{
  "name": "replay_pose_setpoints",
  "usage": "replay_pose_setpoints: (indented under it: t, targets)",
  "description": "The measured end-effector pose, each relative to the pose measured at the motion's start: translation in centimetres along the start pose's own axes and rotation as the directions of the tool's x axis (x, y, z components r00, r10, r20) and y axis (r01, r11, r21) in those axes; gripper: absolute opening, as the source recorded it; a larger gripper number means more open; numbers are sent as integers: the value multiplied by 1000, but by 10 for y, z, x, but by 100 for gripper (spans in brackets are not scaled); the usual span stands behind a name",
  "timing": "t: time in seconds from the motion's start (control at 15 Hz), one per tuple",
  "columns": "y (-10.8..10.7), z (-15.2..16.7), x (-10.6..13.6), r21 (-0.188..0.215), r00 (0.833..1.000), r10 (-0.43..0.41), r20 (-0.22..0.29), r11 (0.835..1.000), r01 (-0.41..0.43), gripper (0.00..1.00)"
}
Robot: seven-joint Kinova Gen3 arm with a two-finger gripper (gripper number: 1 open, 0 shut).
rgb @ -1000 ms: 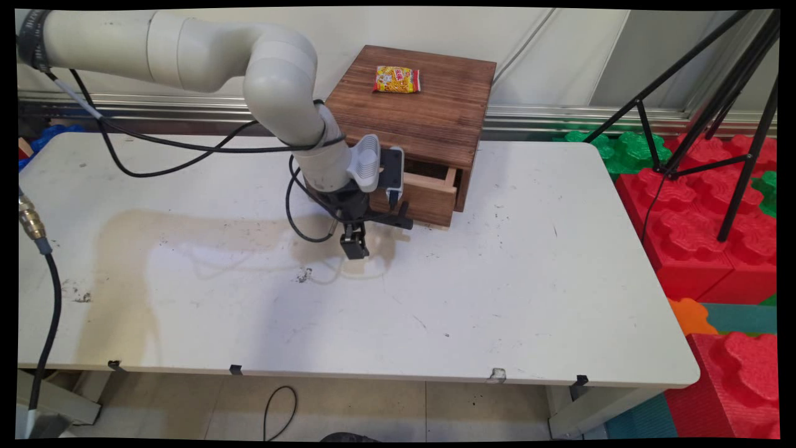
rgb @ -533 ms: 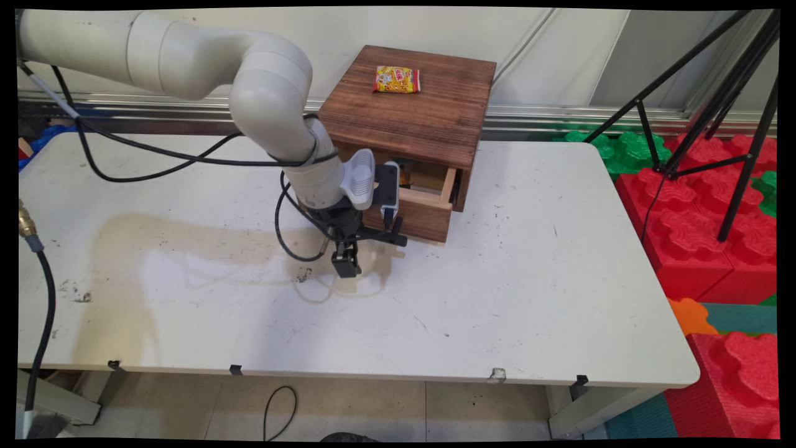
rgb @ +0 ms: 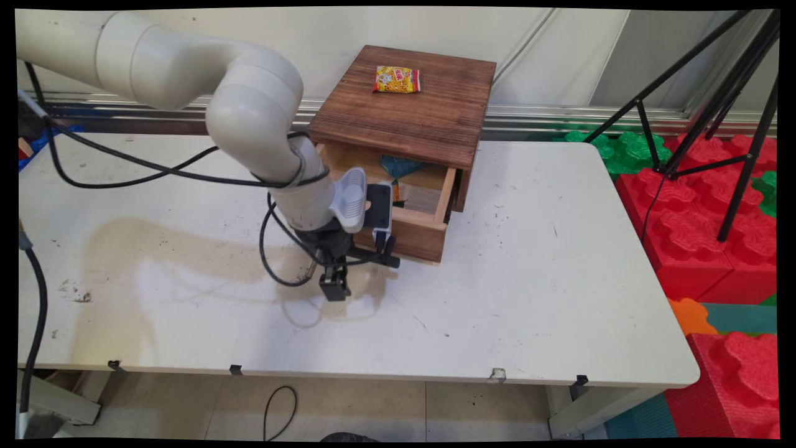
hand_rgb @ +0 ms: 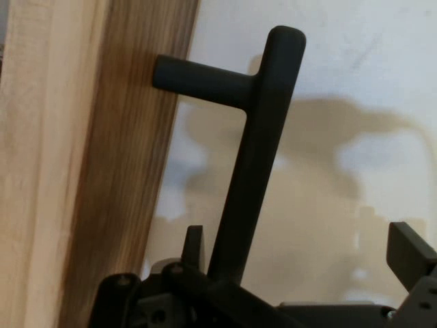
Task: Open the drawer
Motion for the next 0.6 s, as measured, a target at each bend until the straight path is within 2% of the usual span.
replay_pose_setpoints:
  t: [0.6]
  targets:
    - [52, -15, -6, -51, 999, 21, 30, 998, -20, 100]
